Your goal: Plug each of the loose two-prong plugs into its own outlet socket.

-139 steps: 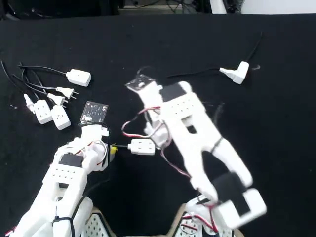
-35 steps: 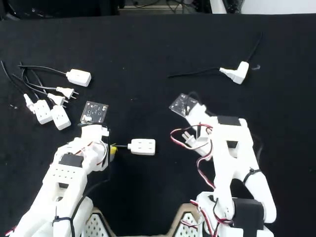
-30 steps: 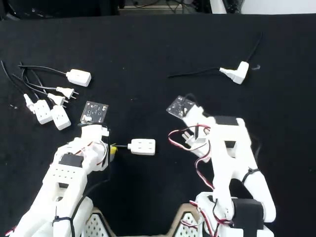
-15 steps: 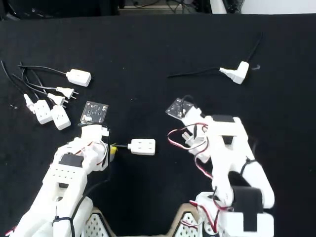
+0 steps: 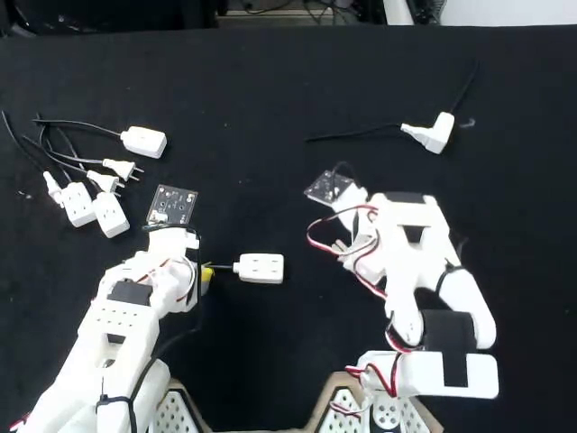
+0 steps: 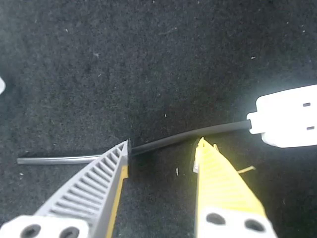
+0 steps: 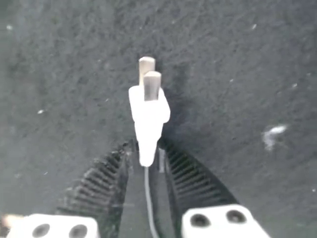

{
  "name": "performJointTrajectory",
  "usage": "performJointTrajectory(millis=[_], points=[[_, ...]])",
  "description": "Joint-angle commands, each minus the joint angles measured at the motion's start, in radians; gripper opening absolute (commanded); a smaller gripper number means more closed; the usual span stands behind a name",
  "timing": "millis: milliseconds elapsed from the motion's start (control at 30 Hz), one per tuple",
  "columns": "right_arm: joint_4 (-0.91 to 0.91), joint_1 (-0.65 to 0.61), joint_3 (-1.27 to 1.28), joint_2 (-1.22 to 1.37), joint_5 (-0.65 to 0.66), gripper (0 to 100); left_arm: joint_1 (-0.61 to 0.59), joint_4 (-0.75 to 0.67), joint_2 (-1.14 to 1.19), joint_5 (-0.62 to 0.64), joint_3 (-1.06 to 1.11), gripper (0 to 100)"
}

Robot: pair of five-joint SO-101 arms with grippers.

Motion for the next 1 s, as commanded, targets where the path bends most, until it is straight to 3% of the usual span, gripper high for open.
performJointTrajectory(millis=[0, 200, 367, 767, 967], points=[[0.138, -0.034, -0.079, -0.012, -0.02, 8.5, -0.007, -0.006, -0.008, 0.0, -0.008, 22], [0.187, -0.028, -0.136, -0.041, -0.02, 8.7, -0.007, -0.006, -0.008, 0.0, -0.008, 22], [0.152, -0.031, -0.139, -0.019, -0.018, 15.6, -0.007, -0.006, -0.008, 0.0, -0.008, 22], [0.146, -0.098, -0.074, -0.016, 0.034, 14.8, -0.007, -0.006, -0.008, 0.0, -0.008, 22], [0.002, -0.084, -0.008, -0.007, 0.107, 14.9, -0.007, -0.006, -0.008, 0.0, -0.008, 22]])
